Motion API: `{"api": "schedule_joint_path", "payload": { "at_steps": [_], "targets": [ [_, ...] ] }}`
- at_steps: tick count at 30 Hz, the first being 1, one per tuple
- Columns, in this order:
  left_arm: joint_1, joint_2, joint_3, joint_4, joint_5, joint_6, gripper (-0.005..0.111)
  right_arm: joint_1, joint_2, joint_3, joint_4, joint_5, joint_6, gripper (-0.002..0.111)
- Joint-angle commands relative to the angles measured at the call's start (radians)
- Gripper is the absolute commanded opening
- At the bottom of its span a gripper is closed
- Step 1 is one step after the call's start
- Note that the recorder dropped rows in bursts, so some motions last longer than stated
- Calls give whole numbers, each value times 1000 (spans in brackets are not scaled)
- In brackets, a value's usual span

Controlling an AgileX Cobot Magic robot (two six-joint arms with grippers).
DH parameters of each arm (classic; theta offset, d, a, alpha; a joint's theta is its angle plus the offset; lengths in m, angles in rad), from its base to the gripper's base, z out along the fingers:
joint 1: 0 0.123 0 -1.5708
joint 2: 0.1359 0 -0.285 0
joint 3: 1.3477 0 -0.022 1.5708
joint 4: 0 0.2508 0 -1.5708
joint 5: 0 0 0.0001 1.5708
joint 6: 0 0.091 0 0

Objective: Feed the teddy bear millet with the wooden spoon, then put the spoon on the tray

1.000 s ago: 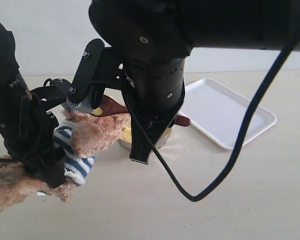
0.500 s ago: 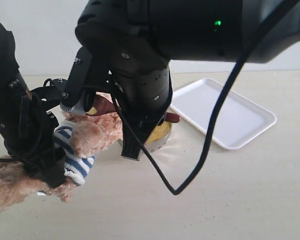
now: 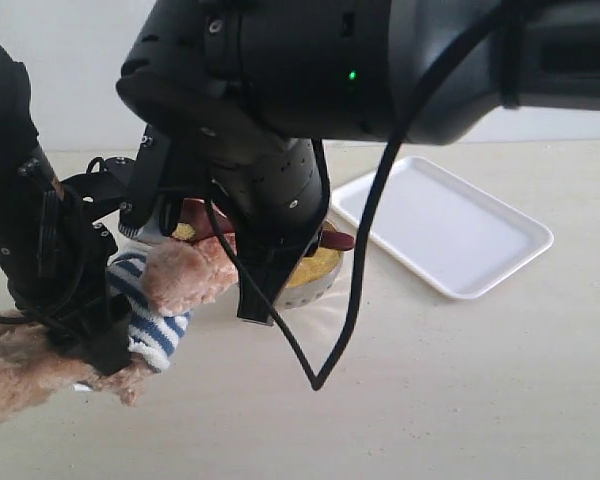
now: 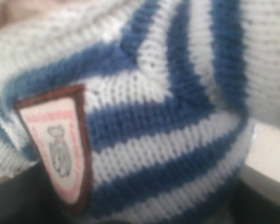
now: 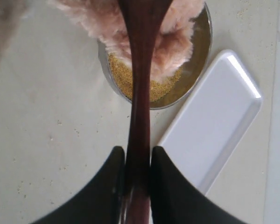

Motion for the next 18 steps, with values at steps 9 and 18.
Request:
{"api": "schedule_joint_path", "payload": {
  "at_steps": [9,18],
  "targets": [
    [-2,-2,-12,-3,-1,-9,5,4,38,-5,-141,36,-40,0],
    [-2,-2,-12,-3,-1,-9,5,103,97,-5,-308,36,-37,0]
  ]
}}
